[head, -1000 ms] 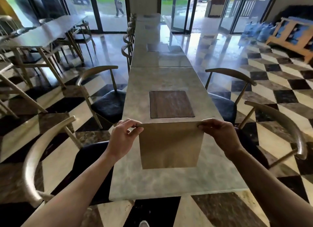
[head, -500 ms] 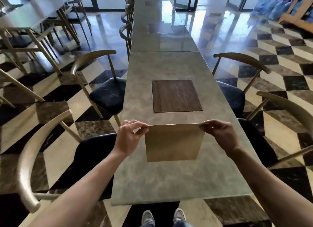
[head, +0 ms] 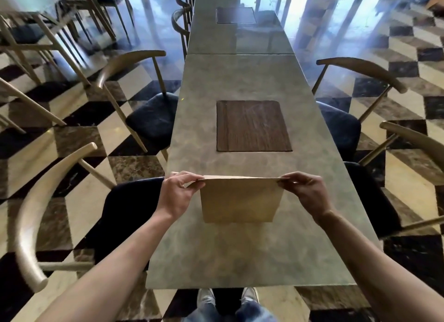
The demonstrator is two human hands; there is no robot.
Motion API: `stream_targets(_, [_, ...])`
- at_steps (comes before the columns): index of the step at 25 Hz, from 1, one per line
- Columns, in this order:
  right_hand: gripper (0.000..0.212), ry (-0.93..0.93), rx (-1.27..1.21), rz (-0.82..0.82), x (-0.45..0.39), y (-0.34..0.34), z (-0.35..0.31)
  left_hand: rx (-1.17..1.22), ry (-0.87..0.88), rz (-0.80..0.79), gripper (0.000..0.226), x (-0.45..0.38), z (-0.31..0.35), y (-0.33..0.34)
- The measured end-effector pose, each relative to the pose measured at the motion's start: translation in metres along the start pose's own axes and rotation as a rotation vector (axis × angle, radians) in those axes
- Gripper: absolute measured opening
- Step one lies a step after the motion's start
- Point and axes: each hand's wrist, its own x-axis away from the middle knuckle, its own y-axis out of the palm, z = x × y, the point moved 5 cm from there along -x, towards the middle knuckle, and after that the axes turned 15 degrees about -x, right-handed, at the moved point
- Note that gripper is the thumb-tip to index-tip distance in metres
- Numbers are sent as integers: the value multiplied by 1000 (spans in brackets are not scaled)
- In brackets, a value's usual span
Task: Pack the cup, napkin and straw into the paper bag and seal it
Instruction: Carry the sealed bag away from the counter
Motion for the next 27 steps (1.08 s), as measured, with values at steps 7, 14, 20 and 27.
stream_targets(7, [25,19,-16,-4,-11,-3,9,22,-50,-1,16,-6,-7,8])
stream_targets(14, [21,30,-11,-5,-13,-2,14,65,-88,-3,19,-7,-14,16])
stream_targets(20, [23,27,-7,-32,-11,3,6,74,-67,-44,25,-8,-14,14])
stream_targets(27, [22,-39,188,-6,-1,5,-10,85,5,-89,25,-9,-3,5])
